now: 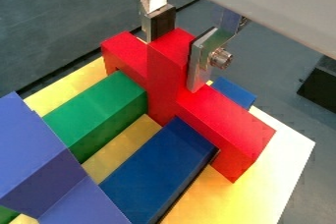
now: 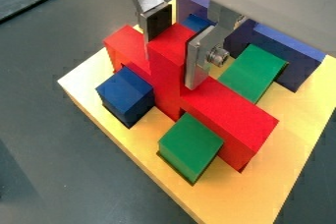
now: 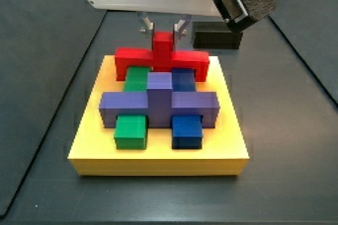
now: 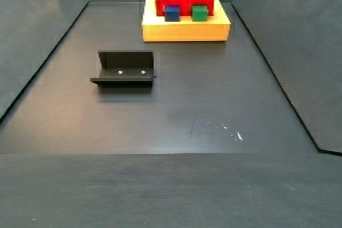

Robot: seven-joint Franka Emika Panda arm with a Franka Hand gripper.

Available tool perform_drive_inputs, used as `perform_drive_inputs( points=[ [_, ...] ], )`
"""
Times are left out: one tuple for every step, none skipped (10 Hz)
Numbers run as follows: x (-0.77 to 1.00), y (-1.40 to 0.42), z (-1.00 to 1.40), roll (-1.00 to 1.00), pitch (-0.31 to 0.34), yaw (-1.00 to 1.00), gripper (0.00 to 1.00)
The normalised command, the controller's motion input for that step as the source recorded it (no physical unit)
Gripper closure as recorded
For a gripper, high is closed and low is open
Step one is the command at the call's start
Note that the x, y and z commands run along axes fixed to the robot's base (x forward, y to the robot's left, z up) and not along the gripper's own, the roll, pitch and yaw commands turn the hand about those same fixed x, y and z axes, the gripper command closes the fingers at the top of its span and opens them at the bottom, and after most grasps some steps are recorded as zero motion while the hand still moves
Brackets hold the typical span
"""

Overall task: Pick up the red object. Move up. Move to above the board. Insert the red object.
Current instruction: Insert the red object.

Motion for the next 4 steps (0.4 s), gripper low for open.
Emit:
perform_drive_inputs(
  points=[
    [-0.08,0.05,-0.33,-0.06,-0.141,-0.01,1.0],
    [-0.07,0.04,-0.25,-0.09,-0.16,0.0,1.0],
    [0.0,0.0,0.0,0.0,-0.007,0.0,1.0],
    [0.0,0.0,0.0,0.0,0.0,0.0,1.0]
  ],
)
